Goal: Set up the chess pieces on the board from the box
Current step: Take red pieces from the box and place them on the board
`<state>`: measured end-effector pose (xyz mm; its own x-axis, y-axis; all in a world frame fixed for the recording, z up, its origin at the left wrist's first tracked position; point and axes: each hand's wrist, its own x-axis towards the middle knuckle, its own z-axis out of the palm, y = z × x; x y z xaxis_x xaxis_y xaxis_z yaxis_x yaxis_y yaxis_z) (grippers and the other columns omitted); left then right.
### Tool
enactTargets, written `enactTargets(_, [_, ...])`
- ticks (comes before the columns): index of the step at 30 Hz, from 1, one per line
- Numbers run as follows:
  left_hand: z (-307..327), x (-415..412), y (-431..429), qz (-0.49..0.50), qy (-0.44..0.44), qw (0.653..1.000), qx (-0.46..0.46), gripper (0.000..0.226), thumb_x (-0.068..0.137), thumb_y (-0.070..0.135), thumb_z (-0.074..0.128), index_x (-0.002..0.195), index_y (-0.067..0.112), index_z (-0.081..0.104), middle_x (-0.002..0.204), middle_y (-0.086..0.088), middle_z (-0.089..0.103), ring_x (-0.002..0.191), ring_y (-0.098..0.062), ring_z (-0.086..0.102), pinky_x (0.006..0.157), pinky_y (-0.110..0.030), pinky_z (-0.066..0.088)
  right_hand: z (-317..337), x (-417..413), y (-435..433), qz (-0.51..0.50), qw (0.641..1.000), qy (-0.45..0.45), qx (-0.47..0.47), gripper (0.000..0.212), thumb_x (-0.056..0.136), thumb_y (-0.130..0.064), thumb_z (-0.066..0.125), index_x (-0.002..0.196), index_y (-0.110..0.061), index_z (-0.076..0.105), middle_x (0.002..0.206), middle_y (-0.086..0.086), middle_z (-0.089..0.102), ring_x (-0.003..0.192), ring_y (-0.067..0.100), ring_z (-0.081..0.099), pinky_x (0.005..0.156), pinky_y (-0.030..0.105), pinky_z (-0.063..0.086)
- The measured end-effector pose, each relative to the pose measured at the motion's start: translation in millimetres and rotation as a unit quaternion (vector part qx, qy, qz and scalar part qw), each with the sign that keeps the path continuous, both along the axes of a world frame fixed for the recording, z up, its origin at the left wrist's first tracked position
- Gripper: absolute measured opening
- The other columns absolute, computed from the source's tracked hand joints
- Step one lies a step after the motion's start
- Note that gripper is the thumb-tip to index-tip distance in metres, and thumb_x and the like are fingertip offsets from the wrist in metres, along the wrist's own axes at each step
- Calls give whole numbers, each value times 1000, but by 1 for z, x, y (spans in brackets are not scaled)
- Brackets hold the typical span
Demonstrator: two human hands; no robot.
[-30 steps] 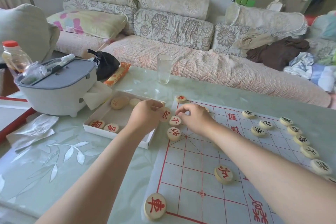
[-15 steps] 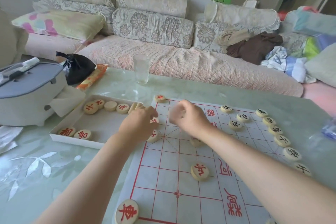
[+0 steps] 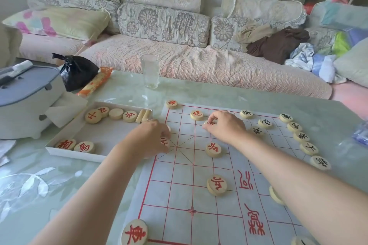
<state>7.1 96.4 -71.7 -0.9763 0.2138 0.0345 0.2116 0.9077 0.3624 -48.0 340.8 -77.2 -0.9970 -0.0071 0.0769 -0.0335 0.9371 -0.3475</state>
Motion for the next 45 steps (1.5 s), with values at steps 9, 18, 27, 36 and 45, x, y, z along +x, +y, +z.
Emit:
enactTargets(9, [12, 1, -24, 55, 59, 994, 77, 17, 85, 28, 66, 103, 28, 67, 102, 7, 60, 87, -10, 52, 75, -24, 44, 18, 7, -56, 92, 993, 73, -22, 11, 91, -36, 55, 90, -33, 65, 101, -8, 57, 91, 16, 59, 73, 28, 43])
enactTargets(18, [3, 16, -84, 134, 72, 987, 52, 17, 88, 29, 62, 105, 29, 64, 103, 7, 60, 90, -14, 55, 78, -29, 48, 29, 1, -165, 205, 976, 44, -59, 18, 87, -22, 54, 98, -31, 65, 105, -7, 62, 98, 18, 60, 78, 30, 46])
enactTargets(27, [-9, 26, -131, 188, 54, 980, 32, 24, 89, 31, 58, 113, 30, 59, 104, 11, 55, 99, -16, 53, 82, -34, 50, 13, -34, -225, 234, 959, 69, 141, 33, 90, -38, 57, 123, -34, 58, 132, -1, 57, 126, 26, 43, 101, 38, 31])
enactTargets(36, [-6, 24, -130, 189, 61, 979, 51, 30, 89, 33, 57, 119, 30, 56, 109, 9, 55, 104, -17, 53, 84, -31, 48, 7, -34, -249, 195, 936, 65, 285, 41, 93, -36, 45, 127, -18, 59, 129, 8, 54, 125, 29, 42, 99, 41, 30])
enactTargets(45, [-3, 28, -131, 199, 48, 975, 82, 32, 90, 31, 56, 122, 26, 56, 110, 6, 54, 103, -17, 53, 85, -31, 47, 10, -19, -231, 248, 952, 27, 179, 32, 83, -46, 49, 108, -30, 61, 114, -4, 66, 127, 25, 39, 97, 41, 25])
